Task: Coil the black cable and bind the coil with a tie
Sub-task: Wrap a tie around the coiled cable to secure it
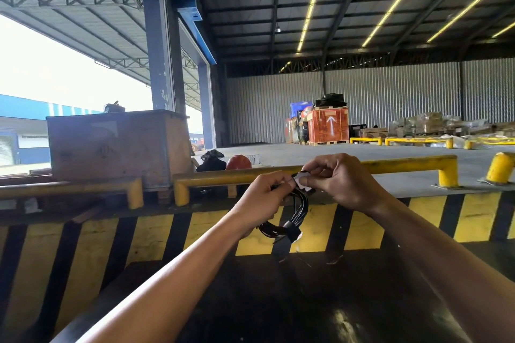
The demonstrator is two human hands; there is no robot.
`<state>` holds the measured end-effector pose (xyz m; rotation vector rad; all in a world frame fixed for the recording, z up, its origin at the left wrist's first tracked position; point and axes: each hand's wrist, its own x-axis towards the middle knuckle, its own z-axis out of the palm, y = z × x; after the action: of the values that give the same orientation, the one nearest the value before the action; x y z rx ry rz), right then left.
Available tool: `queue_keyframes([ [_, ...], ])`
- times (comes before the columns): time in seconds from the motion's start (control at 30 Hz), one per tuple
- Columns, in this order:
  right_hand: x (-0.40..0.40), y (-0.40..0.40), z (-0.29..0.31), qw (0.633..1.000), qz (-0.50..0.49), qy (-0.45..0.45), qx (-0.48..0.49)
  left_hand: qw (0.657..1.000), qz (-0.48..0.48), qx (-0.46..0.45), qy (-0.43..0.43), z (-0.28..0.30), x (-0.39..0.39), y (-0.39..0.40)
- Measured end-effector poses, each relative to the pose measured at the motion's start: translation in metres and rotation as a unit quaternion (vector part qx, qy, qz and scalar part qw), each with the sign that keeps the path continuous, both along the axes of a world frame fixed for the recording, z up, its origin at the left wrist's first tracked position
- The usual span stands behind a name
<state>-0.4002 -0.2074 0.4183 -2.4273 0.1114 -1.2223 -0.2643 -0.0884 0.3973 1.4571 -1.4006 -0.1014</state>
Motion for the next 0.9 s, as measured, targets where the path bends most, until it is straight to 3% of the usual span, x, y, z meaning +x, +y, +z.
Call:
queue_keyframes([
  [0.47, -0.010, -0.002, 0.001, 0.981, 0.141, 0.014, 0.130, 0.995, -0.089, 0.017, 0.039, 0.004, -0.005, -0.001],
  [0.7, -0.009, 0.002, 0.001, 0.984, 0.141, 0.017, 0.105, 0.985, -0.142, 0.016, 0.092, 0.004, -0.001, 0.002],
  [0.9, -0.004, 0.009, -0.009, 0.998, 0.056, -0.031, -0.014, 0.997, -0.060, 0.018, 0.051, 0.001, -0.001, 0.000],
])
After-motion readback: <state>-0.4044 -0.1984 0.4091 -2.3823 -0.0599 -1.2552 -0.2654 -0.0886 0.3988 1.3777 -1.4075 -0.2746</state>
